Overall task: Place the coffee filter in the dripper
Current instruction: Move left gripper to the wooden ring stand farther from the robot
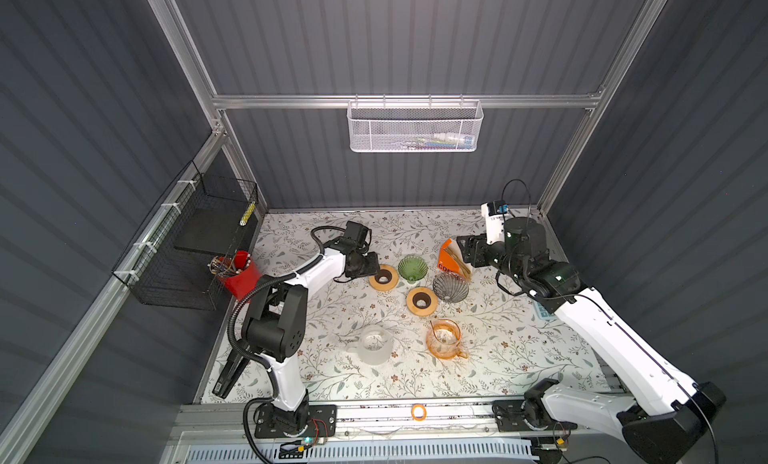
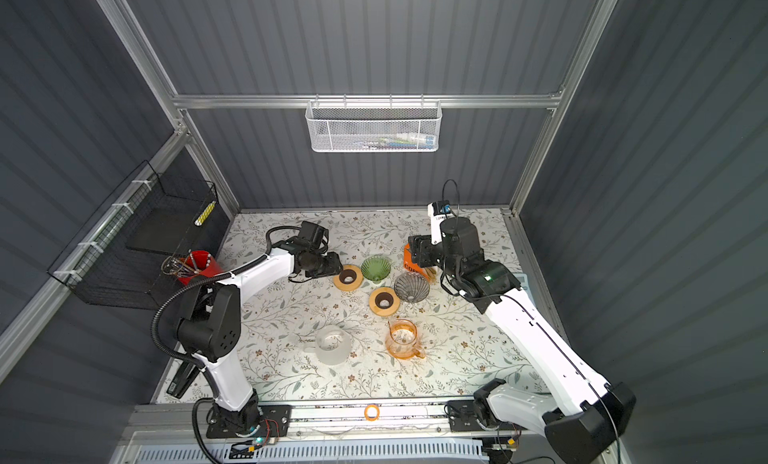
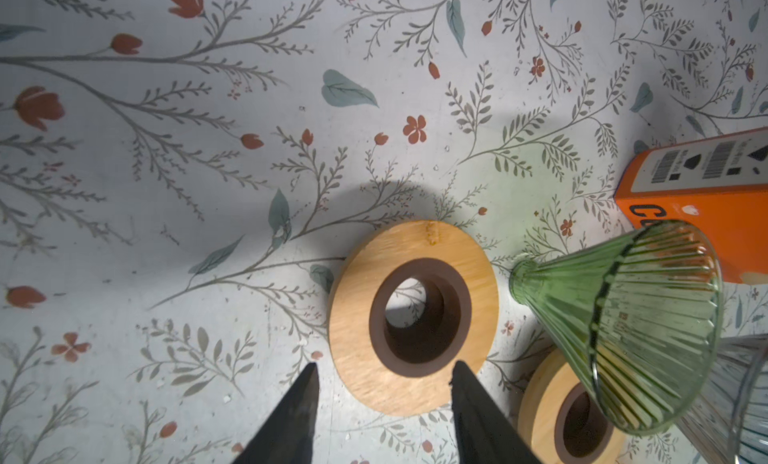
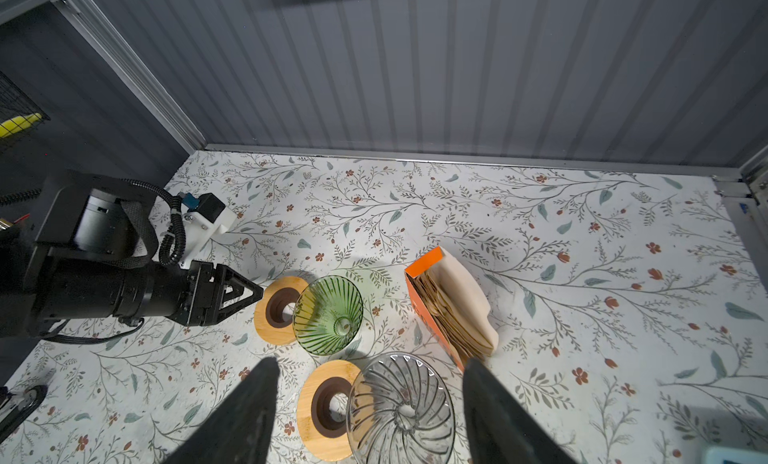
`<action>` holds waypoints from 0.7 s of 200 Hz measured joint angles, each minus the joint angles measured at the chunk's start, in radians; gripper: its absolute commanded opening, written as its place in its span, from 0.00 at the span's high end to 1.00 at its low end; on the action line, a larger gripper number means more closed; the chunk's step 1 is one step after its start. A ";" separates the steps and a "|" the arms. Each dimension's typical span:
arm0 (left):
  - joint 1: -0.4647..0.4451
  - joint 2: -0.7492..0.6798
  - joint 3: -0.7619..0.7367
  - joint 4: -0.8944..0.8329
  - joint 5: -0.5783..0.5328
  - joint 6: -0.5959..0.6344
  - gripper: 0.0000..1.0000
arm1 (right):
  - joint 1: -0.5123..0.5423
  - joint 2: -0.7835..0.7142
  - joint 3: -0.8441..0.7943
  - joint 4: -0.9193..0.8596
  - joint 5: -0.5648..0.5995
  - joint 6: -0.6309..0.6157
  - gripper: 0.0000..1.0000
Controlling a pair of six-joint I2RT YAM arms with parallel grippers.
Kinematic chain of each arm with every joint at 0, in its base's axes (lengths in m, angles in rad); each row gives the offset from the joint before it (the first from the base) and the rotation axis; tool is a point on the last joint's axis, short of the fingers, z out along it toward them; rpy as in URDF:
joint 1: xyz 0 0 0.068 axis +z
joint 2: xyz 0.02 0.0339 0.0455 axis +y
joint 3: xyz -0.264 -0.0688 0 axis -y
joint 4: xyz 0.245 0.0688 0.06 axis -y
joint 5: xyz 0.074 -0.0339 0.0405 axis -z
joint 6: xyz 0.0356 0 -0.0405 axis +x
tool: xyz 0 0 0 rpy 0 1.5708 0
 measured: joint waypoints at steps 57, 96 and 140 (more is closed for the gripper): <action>0.000 0.075 0.078 -0.041 -0.008 0.018 0.50 | -0.004 0.031 0.000 0.004 -0.011 -0.026 0.28; -0.006 0.093 0.083 -0.052 -0.019 0.027 0.51 | -0.020 0.031 0.000 0.005 -0.035 -0.026 0.28; -0.046 0.126 0.089 -0.067 -0.064 0.036 0.53 | -0.042 0.030 0.000 0.018 -0.066 -0.024 0.28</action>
